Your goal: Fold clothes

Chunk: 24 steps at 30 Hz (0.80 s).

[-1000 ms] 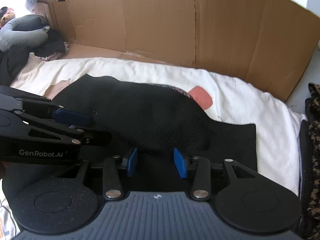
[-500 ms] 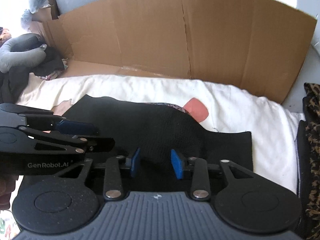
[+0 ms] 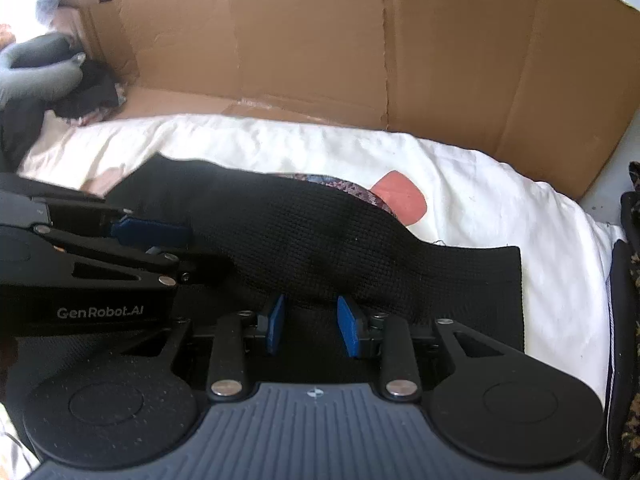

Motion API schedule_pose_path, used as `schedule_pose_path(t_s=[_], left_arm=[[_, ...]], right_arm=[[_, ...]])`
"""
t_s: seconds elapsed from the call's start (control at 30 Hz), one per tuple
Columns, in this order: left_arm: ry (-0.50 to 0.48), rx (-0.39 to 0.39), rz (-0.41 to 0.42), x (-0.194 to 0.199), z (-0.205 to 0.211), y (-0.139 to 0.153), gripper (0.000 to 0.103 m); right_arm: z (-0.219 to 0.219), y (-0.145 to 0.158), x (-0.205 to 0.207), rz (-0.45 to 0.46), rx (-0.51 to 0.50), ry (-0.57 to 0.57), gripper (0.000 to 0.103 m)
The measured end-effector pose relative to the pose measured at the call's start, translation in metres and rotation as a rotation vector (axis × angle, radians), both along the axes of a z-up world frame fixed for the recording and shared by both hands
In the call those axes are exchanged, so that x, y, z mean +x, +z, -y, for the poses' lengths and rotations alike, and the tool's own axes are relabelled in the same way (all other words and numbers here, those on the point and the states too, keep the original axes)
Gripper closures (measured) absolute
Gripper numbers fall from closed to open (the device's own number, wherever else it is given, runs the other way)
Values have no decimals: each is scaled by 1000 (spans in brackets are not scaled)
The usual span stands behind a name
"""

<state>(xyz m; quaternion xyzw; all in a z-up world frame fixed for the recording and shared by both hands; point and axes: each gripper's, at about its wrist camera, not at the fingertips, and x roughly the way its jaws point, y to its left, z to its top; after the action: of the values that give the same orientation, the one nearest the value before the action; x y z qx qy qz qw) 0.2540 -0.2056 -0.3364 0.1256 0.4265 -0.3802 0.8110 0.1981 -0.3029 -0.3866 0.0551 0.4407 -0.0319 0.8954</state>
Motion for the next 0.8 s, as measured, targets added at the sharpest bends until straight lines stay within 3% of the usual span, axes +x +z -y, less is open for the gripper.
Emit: schedule_pose_path(t_s=[0.1,0.3,0.53,0.8], left_arm=[[4,-39,8,-3,-6,8,63],[-6,-42,6,-14,-15,15,64],[-35,-43,-4,-43,-37,24,63],[-65,4,-22,-59,-39,9,61]], right_arm=[[0,9,-7,36,10,-20,66],[-3,21,-23,76,16,-20,66],[-21,23,-48,60,28,40,66],[-42,9,-66,7,-19,116,63]])
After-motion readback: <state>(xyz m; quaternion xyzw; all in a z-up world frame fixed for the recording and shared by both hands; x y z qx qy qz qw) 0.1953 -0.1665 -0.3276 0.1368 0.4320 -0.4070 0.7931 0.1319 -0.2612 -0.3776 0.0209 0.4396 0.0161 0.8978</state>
